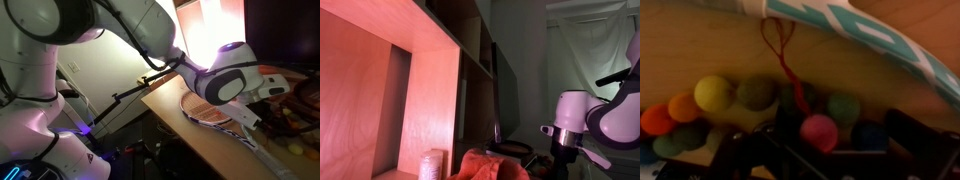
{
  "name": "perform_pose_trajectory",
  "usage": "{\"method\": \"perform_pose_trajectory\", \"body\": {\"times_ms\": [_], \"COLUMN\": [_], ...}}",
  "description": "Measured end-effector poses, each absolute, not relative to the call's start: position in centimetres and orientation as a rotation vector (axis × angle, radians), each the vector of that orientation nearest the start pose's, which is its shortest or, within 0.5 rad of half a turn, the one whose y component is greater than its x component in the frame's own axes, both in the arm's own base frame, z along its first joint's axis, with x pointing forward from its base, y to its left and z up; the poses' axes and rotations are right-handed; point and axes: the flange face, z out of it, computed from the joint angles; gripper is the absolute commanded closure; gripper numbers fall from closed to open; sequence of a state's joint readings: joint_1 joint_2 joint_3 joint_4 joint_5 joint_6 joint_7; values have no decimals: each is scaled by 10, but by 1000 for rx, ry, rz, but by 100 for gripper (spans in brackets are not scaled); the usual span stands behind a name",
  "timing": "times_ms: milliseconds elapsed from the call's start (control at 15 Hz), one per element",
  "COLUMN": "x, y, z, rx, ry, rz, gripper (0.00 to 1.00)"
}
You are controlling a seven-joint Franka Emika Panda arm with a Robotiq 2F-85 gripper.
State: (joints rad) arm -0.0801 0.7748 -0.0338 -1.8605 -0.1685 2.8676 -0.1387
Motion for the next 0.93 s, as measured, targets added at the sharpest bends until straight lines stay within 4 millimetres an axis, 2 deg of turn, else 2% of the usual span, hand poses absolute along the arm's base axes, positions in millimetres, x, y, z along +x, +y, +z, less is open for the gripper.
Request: {"method": "perform_pose_trajectory", "body": {"times_ms": [133,533,800,867,933], "x": [648,655,658,659,658], "y": [-64,-67,-62,-60,-57], "z": [121,128,136,139,142], "rx": [-3225,-3243,-3257,-3258,-3256], "ry": [-319,-341,-387,-402,-417], "rz": [-361,-392,-458,-488,-521], "gripper": [40,88,98,93,93]}}
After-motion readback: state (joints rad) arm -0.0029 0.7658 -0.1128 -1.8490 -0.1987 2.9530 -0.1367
